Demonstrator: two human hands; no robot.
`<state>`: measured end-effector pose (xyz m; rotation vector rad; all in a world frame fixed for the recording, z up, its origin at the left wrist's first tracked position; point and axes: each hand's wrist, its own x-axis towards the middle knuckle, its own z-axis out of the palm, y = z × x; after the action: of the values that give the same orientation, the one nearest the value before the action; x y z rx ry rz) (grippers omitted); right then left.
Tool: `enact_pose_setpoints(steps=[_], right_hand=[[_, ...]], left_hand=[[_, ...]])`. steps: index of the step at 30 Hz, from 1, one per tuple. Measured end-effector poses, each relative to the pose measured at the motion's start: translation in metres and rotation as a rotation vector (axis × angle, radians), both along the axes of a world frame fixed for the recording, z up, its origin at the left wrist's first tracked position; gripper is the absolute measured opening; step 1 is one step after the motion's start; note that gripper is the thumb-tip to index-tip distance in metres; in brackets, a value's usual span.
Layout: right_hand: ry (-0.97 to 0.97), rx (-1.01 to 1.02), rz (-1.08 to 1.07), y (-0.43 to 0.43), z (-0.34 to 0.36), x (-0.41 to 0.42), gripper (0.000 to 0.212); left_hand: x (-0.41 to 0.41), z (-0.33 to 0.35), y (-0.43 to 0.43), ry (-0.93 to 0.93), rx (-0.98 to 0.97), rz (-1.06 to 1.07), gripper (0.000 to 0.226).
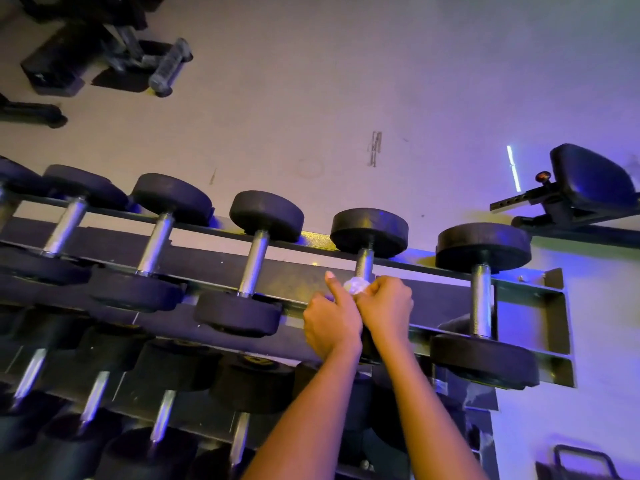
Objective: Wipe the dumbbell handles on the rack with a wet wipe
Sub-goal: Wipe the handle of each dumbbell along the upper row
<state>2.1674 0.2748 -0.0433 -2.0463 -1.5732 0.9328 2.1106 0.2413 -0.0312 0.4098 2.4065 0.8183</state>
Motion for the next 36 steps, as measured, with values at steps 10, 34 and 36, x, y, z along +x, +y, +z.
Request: enact_pose_setpoints(steps=[10, 34, 36], right_hand=[[0.151, -0.013, -0.104, -0.005, -0.010, 0.009, 0.020], [0.433, 0.104, -0.044, -0.058, 0.064, 0.169, 0.017], [0.414, 0.123, -0.043, -0.056, 0.065, 0.191, 0.022]], left_hand=[[-0.001, -0.007, -0.002, 0.030, -0.003, -0.038, 0.060], [0.130, 0.049, -0.054, 0.037, 0.327, -0.379, 0.049], [0.153, 0.047, -0.052, 0.009, 0.335, -0.349, 0.049]])
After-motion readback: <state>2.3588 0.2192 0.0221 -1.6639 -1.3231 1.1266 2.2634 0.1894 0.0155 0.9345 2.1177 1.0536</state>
